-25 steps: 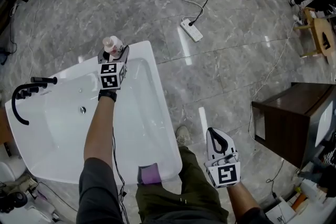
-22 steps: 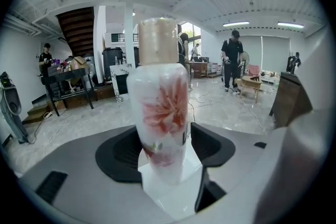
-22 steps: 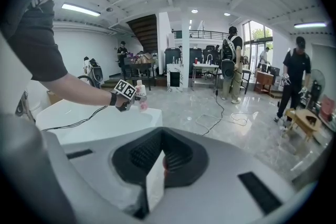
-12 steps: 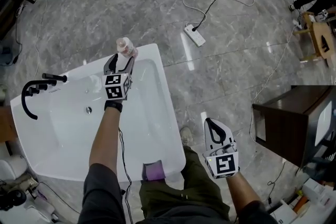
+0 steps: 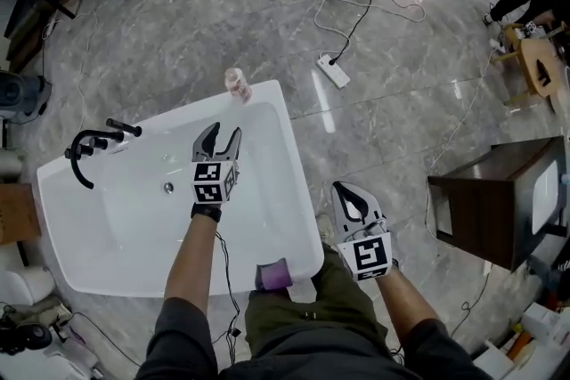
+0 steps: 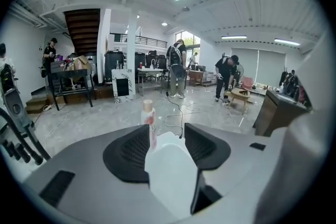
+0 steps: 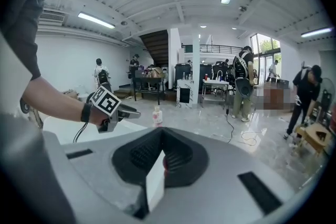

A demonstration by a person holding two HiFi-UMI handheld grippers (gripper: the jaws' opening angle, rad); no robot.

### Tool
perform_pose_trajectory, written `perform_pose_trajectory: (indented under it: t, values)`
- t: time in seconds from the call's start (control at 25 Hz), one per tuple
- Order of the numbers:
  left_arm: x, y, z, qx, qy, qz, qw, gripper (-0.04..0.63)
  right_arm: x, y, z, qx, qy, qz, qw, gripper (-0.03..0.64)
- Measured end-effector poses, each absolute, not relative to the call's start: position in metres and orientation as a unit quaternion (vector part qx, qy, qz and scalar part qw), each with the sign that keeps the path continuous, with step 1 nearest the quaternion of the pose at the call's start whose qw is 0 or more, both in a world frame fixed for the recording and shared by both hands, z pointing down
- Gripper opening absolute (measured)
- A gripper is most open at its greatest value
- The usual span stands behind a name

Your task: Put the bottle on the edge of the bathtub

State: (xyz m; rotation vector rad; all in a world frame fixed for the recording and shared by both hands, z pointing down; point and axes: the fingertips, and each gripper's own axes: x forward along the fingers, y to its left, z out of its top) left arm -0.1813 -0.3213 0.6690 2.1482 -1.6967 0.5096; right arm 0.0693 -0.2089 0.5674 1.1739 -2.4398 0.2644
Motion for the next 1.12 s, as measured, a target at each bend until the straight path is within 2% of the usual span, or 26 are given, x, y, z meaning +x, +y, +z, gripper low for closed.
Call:
perform_pose_trajectory:
  t: [0.28,1.12]
  values:
    - [-0.174,-0.261,0.607,0.763,-0.6,0.17,0.172,0.19,0.036,-0.188,0.522,0.412,-0.888,0.081,0.188,0.002]
    - [-0.161,-0.095,0.443,0.773,-0.603,0.15,0.131,0.057,-0.031,-0.113,0.413,0.385,-0.91,0.062,0.138,0.002]
